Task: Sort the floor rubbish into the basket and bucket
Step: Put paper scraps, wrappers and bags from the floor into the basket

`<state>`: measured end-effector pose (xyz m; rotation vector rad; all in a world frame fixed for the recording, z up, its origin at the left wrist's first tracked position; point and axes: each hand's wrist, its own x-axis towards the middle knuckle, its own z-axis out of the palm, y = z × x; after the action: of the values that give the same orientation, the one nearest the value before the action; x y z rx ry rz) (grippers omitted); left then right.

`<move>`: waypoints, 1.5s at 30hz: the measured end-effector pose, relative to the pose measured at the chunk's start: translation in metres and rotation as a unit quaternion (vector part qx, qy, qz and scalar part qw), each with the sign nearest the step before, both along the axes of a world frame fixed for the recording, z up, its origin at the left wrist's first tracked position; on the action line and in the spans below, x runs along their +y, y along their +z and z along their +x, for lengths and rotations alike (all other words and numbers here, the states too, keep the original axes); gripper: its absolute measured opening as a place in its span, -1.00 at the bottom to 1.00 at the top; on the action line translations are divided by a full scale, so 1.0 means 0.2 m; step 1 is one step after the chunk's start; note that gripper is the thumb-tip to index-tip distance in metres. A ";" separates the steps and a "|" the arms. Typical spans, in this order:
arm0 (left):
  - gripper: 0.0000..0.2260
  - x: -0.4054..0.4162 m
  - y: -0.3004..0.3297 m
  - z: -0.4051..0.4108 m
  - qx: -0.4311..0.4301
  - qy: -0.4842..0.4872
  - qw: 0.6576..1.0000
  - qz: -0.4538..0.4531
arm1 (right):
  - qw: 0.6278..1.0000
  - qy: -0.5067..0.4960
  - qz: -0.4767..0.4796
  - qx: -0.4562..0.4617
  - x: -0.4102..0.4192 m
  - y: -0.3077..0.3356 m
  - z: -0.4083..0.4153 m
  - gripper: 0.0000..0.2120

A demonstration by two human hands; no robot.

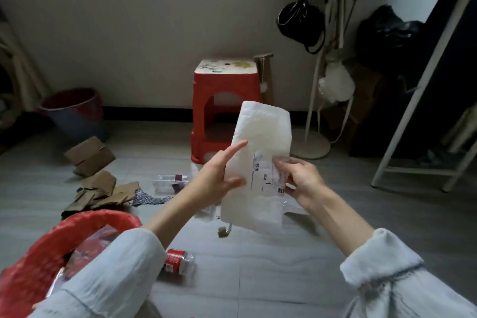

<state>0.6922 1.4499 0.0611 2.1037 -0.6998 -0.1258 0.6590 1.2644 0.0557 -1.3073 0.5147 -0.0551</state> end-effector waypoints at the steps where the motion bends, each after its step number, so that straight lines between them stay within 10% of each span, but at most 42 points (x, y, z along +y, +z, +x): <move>1: -0.26 0.01 -0.01 -0.01 0.018 -0.012 1.000 0.018 | 1.000 0.001 0.010 -0.001 0.00 0.01 -0.02 -0.85; 11: -0.62 0.00 -0.05 0.04 -0.123 0.111 0.977 0.131 | 0.987 0.033 -0.141 -0.075 0.07 0.01 -0.03 -0.47; 15: -0.63 0.04 -0.07 0.07 -0.176 0.094 0.958 0.204 | 0.830 0.130 -0.538 -0.065 0.08 -0.05 0.00 -0.25; 18: -0.52 0.07 -0.07 0.07 -0.194 0.045 0.954 0.226 | 0.763 0.201 -0.606 -0.101 0.10 -0.06 0.02 -0.28; 29: -0.73 0.16 -0.07 0.05 -0.059 0.041 0.994 0.080 | 0.843 0.258 -0.460 -0.100 0.07 -0.07 0.11 -0.82; 34: -0.47 0.21 -0.09 0.06 0.202 -0.039 0.978 -0.035 | 0.878 0.229 -0.405 -0.113 0.07 -0.07 0.12 -0.78; 45: -0.63 0.20 -0.11 0.13 0.068 0.122 0.990 -0.005 | 0.847 0.136 -0.486 -0.167 0.24 -0.06 0.10 -0.82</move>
<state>0.7177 1.4892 0.0389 2.1298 -0.3570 -0.1280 0.6790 1.3128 0.0430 -2.2987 -0.0531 -0.3383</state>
